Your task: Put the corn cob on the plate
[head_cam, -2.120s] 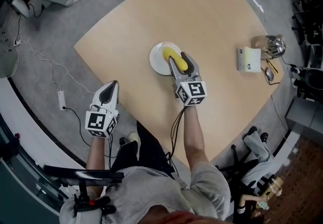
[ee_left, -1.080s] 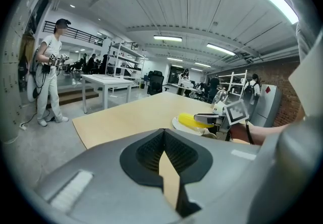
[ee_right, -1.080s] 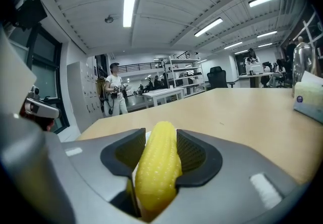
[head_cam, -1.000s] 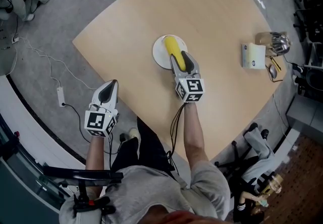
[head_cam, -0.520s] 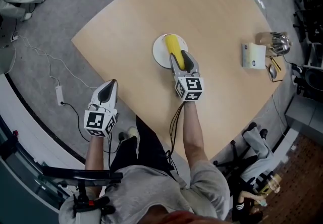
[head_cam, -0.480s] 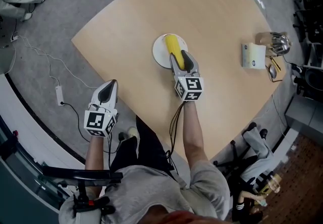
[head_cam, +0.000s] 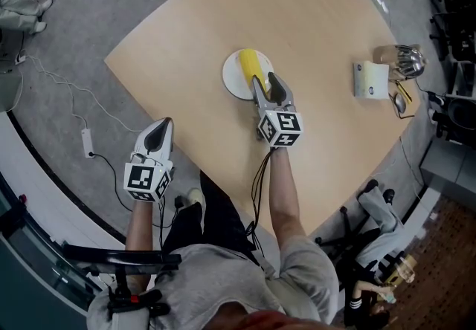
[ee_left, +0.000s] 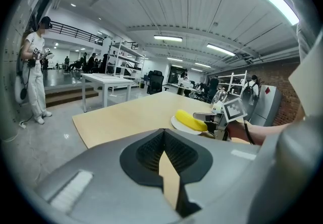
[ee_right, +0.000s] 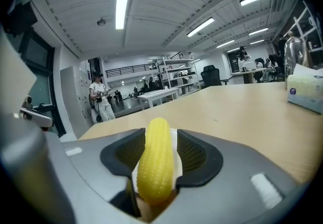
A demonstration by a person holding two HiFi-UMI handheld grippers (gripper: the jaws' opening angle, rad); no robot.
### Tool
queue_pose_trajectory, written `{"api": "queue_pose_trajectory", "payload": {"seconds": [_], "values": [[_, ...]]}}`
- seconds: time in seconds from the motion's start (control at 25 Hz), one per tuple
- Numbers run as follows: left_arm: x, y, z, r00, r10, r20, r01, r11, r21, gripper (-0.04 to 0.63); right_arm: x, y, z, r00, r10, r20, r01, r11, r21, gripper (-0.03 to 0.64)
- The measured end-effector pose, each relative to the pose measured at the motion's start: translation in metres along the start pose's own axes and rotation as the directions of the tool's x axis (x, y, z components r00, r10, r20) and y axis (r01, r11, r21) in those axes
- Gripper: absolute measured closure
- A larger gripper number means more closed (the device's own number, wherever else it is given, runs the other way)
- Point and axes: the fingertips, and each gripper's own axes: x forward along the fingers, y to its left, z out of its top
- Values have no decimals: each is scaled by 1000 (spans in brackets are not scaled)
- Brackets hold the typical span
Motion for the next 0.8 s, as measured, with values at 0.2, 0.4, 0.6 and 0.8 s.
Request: {"api": "queue_pose_trajectory", "payload": {"seconds": [0.2,0.4,0.6,0.8], "values": [[-2,-3,3,1000,-7,17,7,1000,8,575,-9,-1,6,1000,-11,19,11,1000,-8,414],[-7,-6,10,999,-13,40,12,1000,19,575,-20,-1,17,998,-25,49,26,1000,-10,414],[-29,-17,22,998,-16,63,15,1000,28,575,-47,9,37,997,-29,78,31,999,-21,414],[-40,-21,31,995,-27,95,24,999,40,575,-63,15,46,994,-40,98,44,998,-33,414]]}}
